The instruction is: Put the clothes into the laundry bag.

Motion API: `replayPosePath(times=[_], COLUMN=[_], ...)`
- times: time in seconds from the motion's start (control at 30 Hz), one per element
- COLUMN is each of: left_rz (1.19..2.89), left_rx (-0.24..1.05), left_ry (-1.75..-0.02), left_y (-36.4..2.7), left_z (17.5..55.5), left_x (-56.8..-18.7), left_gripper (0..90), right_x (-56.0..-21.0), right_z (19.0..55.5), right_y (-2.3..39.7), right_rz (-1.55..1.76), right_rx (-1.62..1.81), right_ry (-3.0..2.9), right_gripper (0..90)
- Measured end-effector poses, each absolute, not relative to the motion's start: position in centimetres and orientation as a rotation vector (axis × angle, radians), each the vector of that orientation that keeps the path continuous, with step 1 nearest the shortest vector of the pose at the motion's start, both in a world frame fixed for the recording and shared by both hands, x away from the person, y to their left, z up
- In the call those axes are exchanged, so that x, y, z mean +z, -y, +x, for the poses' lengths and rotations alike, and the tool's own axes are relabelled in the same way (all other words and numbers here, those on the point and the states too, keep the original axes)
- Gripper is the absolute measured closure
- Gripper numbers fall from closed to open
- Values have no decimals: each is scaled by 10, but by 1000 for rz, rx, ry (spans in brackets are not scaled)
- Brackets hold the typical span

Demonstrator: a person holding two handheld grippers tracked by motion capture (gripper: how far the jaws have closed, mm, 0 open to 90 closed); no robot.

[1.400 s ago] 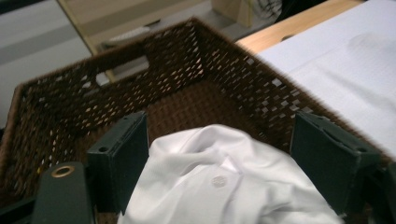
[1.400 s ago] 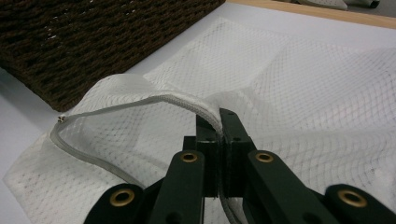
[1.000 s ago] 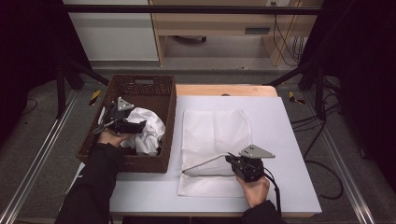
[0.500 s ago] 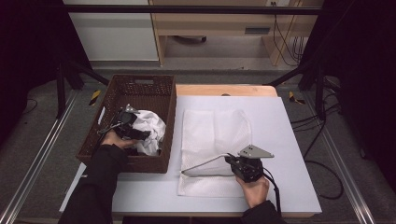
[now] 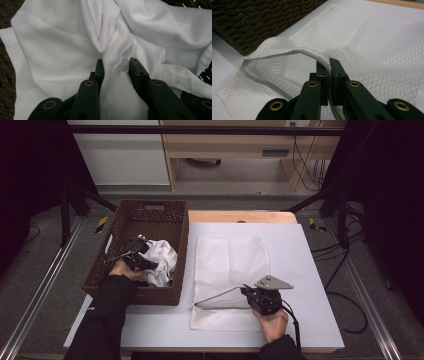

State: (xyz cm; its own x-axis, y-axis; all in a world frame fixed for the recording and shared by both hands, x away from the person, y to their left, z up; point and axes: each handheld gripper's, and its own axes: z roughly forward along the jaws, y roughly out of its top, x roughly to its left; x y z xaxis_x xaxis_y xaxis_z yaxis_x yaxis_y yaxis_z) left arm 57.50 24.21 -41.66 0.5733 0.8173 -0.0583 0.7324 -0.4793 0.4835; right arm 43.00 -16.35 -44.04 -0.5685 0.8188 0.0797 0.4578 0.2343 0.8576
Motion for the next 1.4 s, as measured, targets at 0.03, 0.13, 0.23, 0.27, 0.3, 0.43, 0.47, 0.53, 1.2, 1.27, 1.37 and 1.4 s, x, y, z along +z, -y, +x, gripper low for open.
replayPosePath(times=[0.03, 0.13, 0.23, 0.27, 0.3, 0.43, 0.47, 0.53, 1.2, 1.27, 1.37, 1.4], left_rz=[2349, 2337, 2325, 2318, 2305, 2234, 2225, 2189, 1915, 1884, 1849, 1839], left_rx=[252, 275, 323, 339, 369, 475, 484, 532, 787, 807, 820, 819], left_ry=[-1241, -1234, -1217, -1214, -1207, -1162, -1154, -1137, -1067, -1060, -1049, -1047], left_y=[-242, -242, -242, -242, -242, -244, -245, -246, -260, -262, -266, -267], left_z=[575, 572, 569, 568, 567, 559, 558, 556, 525, 521, 517, 515], left_x=[-416, -412, -409, -408, -406, -398, -396, -392, -357, -352, -343, -339], left_gripper=[721, 740, 747, 748, 750, 756, 758, 760, 761, 761, 761, 761], right_x=[-440, -440, -440, -440, -440, -440, -441, -441, -441, -441, -441, -441], right_z=[430, 430, 430, 430, 430, 429, 429, 430, 430, 430, 430, 430], right_y=[164, 165, 165, 164, 164, 164, 164, 164, 164, 164, 164, 164], right_rz=[1176, 1179, 1177, 1178, 1179, 1177, 1179, 1180, 1180, 1180, 1181, 1179], right_rx=[1274, 1276, 1273, 1275, 1274, 1273, 1273, 1274, 1271, 1270, 1271, 1271], right_ry=[-2125, -2125, -2124, -2124, -2123, -2121, -2122, -2122, -2121, -2122, -2121, -2120], right_gripper=[868, 868, 868, 868, 868, 868, 868, 868, 871, 871, 871, 871])
